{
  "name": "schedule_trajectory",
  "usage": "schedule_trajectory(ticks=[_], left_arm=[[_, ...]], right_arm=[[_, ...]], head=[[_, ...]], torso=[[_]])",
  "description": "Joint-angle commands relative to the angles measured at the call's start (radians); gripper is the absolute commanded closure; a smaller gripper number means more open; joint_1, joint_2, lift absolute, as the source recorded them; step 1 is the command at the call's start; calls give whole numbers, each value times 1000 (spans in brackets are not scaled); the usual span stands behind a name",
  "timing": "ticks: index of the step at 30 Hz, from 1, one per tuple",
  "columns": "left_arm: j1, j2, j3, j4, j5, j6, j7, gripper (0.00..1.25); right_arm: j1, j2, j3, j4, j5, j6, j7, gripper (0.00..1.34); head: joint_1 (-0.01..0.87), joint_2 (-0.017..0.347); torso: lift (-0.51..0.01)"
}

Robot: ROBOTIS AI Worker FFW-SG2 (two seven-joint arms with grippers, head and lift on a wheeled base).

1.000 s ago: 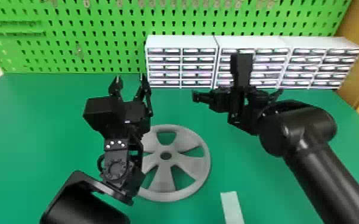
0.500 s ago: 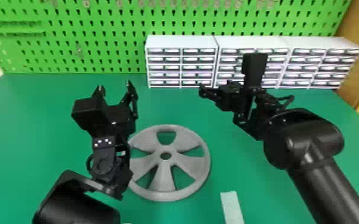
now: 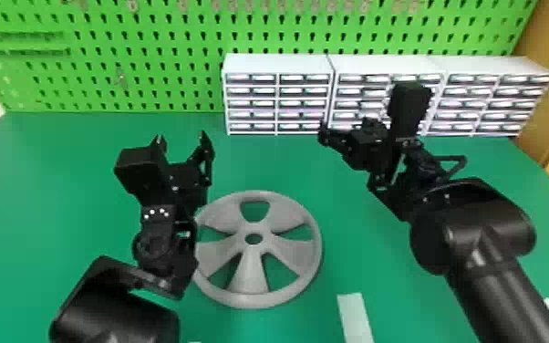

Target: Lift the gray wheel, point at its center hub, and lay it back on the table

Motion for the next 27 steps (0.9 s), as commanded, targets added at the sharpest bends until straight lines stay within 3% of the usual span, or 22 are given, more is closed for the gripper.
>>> schedule_trajectory(ticks=[1,3,15,27], left_arm=[[-14,-13,43,13,0,28,-55,541],[-14,-21,67,15,-5,41,-97,535],[-17,-24,150,16,9,88,-192,532],[-36,-30,150,21,12,107,-239,533]], right_arm=[[24,6,-27,1,20,-51,0,248],[30,8,-37,1,26,-61,0,248],[44,1,-41,1,45,-97,0,248],[53,-20,-61,1,49,-117,-2,248]], head=[[692,48],[692,48],[692,48],[692,48]], torso=[[-96],[-96],[-96],[-96]])
